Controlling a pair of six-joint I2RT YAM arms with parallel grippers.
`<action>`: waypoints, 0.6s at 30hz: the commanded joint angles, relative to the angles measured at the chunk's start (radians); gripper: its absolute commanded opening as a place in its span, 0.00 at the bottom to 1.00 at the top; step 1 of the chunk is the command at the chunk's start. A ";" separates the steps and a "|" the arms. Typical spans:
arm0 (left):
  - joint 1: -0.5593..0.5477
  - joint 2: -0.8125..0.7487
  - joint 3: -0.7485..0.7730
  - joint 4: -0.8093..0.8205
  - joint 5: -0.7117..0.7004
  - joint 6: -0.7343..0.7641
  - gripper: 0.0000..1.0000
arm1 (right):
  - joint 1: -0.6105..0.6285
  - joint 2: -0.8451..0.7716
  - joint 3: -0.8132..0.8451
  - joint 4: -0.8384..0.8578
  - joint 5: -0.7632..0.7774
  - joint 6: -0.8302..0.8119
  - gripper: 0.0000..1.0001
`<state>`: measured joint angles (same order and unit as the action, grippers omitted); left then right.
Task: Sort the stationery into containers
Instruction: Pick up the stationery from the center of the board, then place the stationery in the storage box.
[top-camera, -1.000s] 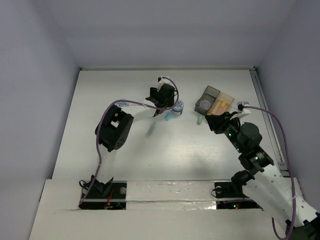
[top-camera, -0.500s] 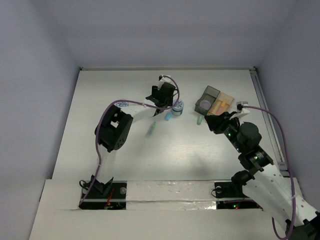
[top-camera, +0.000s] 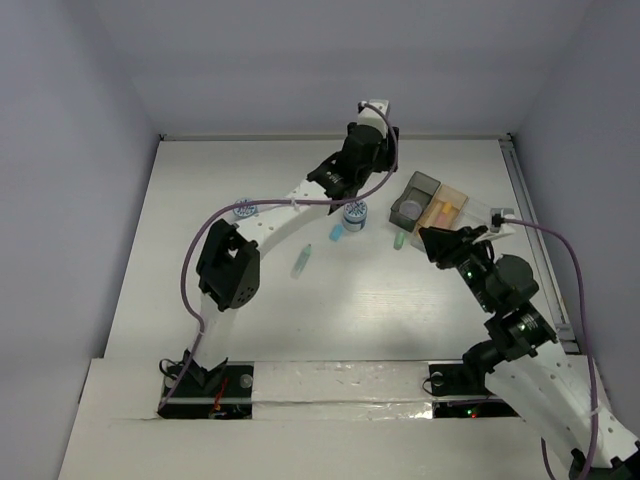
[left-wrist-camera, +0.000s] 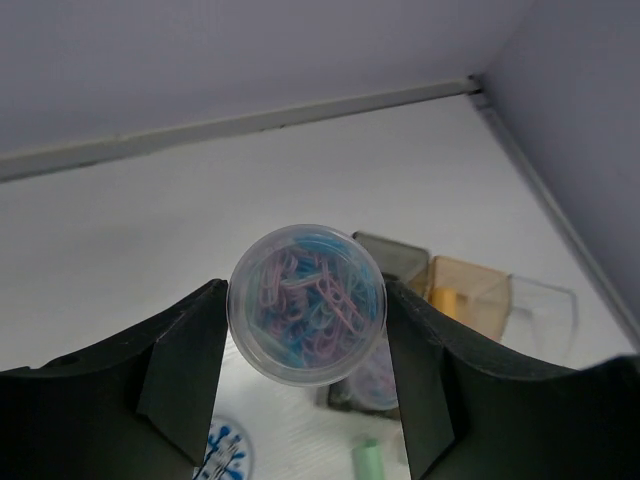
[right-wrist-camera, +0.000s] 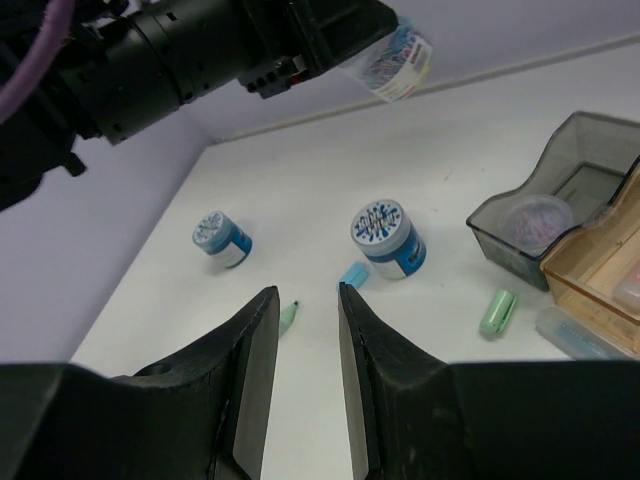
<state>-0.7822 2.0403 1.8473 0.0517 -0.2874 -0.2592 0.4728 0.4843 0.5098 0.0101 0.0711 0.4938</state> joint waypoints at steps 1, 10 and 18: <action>-0.014 0.064 0.084 0.106 0.122 -0.012 0.16 | 0.004 -0.061 0.015 0.047 0.068 0.005 0.36; -0.034 0.250 0.240 0.284 0.272 -0.066 0.17 | 0.004 -0.128 -0.004 0.045 0.119 0.008 0.35; -0.054 0.414 0.411 0.278 0.278 -0.058 0.19 | 0.004 -0.130 -0.007 0.047 0.116 0.008 0.35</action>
<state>-0.8249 2.4828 2.1742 0.2199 -0.0299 -0.3077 0.4728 0.3603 0.5076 0.0143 0.1726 0.4976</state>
